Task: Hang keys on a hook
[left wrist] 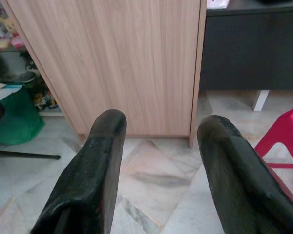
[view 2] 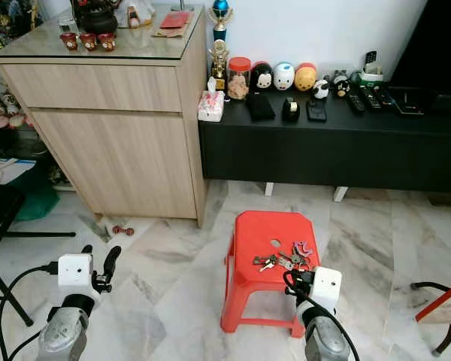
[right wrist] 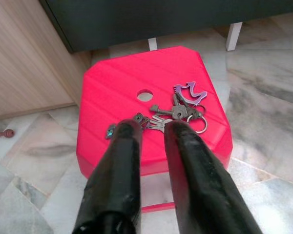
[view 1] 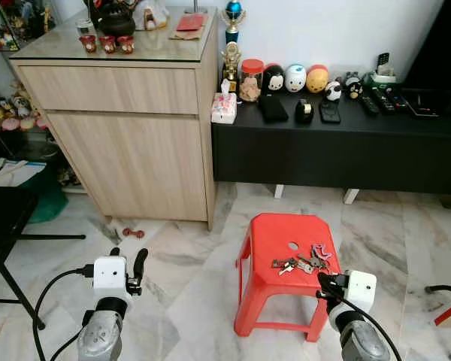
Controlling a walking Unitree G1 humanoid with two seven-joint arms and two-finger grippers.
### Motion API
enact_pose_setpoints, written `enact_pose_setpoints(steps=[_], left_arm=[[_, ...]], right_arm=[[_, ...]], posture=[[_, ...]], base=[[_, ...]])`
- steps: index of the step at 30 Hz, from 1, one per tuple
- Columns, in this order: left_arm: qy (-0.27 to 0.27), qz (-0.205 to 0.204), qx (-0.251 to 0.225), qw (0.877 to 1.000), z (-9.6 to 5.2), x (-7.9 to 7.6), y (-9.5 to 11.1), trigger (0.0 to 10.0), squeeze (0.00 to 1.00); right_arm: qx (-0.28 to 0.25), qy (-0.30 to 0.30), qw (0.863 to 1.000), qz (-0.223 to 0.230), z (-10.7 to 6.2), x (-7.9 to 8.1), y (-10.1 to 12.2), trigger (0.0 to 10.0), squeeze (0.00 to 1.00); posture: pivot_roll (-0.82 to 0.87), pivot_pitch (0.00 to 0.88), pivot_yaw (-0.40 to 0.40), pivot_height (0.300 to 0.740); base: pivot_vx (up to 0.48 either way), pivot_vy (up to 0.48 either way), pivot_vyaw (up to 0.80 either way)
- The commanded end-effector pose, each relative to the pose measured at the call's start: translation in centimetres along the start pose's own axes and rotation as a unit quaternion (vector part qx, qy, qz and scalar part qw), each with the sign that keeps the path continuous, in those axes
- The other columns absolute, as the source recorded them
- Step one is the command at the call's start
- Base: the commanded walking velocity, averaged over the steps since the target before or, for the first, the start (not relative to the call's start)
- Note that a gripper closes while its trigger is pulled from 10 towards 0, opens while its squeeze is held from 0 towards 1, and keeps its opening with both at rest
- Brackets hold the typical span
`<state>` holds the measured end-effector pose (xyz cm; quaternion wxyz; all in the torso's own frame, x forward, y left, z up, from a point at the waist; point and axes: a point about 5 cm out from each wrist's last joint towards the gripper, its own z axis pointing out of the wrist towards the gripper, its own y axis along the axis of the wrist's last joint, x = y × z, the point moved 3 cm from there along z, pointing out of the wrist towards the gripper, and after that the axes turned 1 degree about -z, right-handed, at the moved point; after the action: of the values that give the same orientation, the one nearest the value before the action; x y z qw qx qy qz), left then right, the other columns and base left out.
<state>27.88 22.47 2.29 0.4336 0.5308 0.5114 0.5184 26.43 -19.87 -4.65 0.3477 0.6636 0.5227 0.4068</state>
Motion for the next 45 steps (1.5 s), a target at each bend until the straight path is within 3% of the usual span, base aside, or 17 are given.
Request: enact_pose_setpoints(steps=[1, 13, 20, 21, 22, 24, 28, 37, 45], left_arm=[[0.002, 0.004, 0.009, 1.0, 0.0, 0.6, -0.1, 10.0, 0.0], [0.03, 0.007, 0.062, 0.998, -0.7, 2.4, -2.1, 10.0, 0.0], [0.052, -0.033, 0.13, 0.99, -1.5, 3.0, -4.8, 10.0, 0.0], [0.06, -0.053, 0.167, 0.983, -2.0, 3.1, -6.1, 10.0, 0.0], [0.058, -0.059, 0.208, 0.975, -2.7, 2.8, -7.6, 10.0, 0.0], [0.056, -0.058, 0.216, 0.973, -2.9, 2.7, -7.9, 10.0, 0.0], [0.026, -0.017, 0.3, 0.953, -5.0, 1.6, -10.6, 10.0, 0.0], [0.022, -0.025, 0.328, 0.944, -6.3, 0.4, -11.9, 10.0, 0.0], [0.019, -0.012, 0.343, 0.939, -6.9, 0.5, -12.4, 10.0, 0.0]], right_arm=[[0.006, -0.014, 1.0, 0.01, 0.2, -0.3, 0.1, 10.0, 1.0], [0.061, -0.036, 0.997, 0.008, -0.4, -0.7, -2.1, 10.0, 1.0], [0.091, -0.044, 0.995, 0.008, -1.2, -1.5, -3.5, 10.0, 1.0], [0.104, -0.044, 0.994, 0.008, -1.4, -1.7, -4.0, 10.0, 0.0], [0.12, -0.047, 0.992, 0.005, -1.8, -1.9, -4.6, 10.0, 0.0], [0.124, -0.048, 0.991, 0.004, -1.8, -2.0, -4.8, 10.0, 0.0], [0.186, -0.071, 0.98, -0.01, -3.3, -2.8, -7.1, 10.0, 0.0], [0.229, -0.084, 0.97, -0.019, -4.5, -3.3, -8.8, 10.0, 0.0], [0.245, -0.091, 0.965, -0.021, -5.1, -4.5, -9.2, 10.0, 0.0]], posture=[[0.01, 0.0, -0.021, 0.74], [0.02, 0.0, -0.017, 0.74], [0.0, 0.0, -0.021, 0.74], [0.0, 0.0, -0.023, 0.74], [-0.01, 0.0, -0.024, 0.74], [-0.01, 0.0, -0.024, 0.74], [-0.01, 0.0, -0.024, 0.74], [-0.01, 0.0, -0.028, 0.74], [-0.01, 0.0, -0.028, 0.7]], base=[[0.0, 0.0, 0.0], [0.0, 0.0, 0.0], [0.0, 0.0, 0.0], [0.0, 0.0, 0.0], [0.0, 0.0, 0.0], [0.0, 0.0, 0.0], [0.0, 0.0, 0.0], [0.0, 0.0, 0.0], [0.0, 0.0, 0.0]])
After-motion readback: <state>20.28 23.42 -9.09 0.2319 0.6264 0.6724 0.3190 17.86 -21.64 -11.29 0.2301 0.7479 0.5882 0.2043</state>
